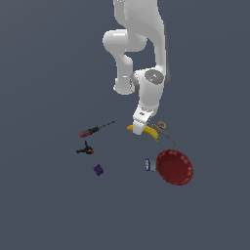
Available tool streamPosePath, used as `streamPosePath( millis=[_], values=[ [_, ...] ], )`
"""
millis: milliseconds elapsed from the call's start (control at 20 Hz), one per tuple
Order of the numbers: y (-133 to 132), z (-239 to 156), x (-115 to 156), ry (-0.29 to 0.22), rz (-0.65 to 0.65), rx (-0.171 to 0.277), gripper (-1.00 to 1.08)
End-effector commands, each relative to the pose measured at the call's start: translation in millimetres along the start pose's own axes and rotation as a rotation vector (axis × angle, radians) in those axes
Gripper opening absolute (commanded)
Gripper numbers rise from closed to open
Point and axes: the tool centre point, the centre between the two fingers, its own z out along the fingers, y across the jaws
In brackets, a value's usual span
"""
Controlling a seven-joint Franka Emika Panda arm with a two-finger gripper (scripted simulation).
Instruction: Pick up a designated object from a clutter of objects.
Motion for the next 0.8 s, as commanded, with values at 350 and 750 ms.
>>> streamPosePath(
  millis=[350, 750],
  values=[
    [-12, 9, -1, 0.004, -0.051, 0.004, 1.00],
    [-13, 27, -1, 0.005, -0.053, 0.004, 1.00]
  ],
)
